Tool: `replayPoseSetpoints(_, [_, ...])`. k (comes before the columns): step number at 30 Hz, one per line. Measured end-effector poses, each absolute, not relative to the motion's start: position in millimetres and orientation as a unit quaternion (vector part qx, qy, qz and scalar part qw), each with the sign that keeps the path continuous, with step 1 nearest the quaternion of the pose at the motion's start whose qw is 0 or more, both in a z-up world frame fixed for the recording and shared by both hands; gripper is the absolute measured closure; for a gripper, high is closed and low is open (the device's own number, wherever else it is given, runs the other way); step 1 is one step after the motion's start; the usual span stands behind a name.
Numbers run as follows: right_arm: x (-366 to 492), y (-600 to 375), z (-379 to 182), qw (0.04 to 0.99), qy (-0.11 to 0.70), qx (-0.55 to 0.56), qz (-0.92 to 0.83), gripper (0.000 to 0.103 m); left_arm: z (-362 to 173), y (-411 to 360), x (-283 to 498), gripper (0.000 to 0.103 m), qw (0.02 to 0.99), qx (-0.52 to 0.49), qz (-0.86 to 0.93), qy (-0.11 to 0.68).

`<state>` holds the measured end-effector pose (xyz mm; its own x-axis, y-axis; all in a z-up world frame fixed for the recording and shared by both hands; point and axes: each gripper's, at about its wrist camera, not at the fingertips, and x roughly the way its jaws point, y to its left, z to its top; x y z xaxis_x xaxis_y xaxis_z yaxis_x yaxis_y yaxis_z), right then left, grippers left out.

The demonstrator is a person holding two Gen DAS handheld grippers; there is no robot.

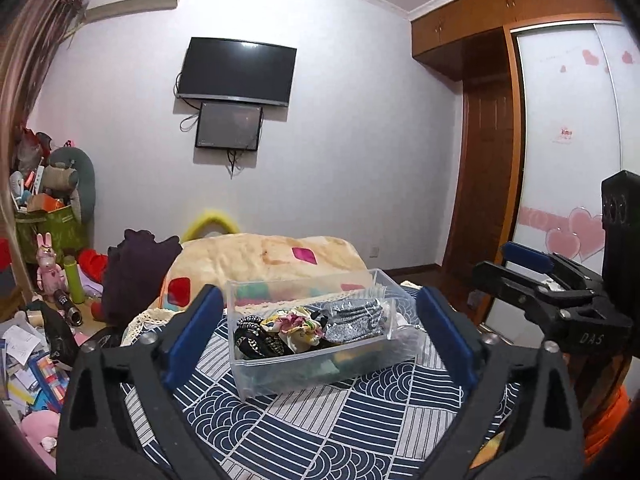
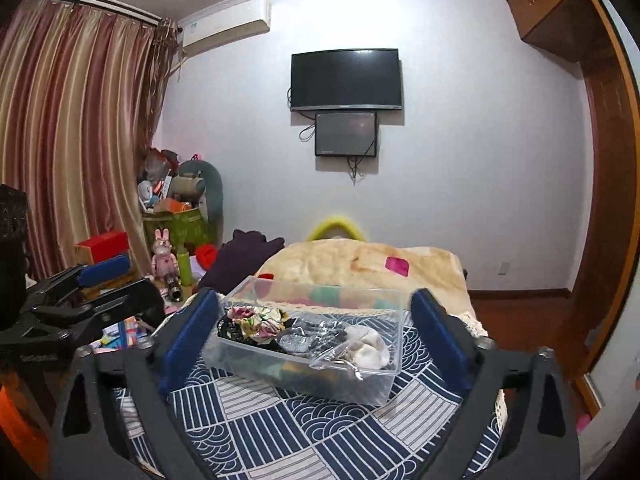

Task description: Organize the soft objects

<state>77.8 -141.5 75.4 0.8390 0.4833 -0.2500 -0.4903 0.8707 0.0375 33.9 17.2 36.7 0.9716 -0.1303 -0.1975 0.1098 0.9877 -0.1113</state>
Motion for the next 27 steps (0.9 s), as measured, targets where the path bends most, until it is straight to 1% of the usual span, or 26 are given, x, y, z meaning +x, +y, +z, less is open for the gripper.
replayPoseSetpoints(4, [75.7,-143.2,72.4,0.961,0.120,-0.013,0.248,0.000,35.6,13.1,29.8,0.000,0.992,-0.043,-0.059,0.100])
replayPoseSetpoints(9, [73.1,-143.4,69.4,0.961,0.120,-0.014,0.248,0.000,34.1,9.4,26.4,0.000,0.993,-0.031,-0.053,0.096])
replayPoseSetpoints(27, [69.5,-145.9,67.9,0.961,0.120,-0.012,0.248,0.000,31.1,11.3,25.8,0.000,0.993,-0.041,-0.047,0.098])
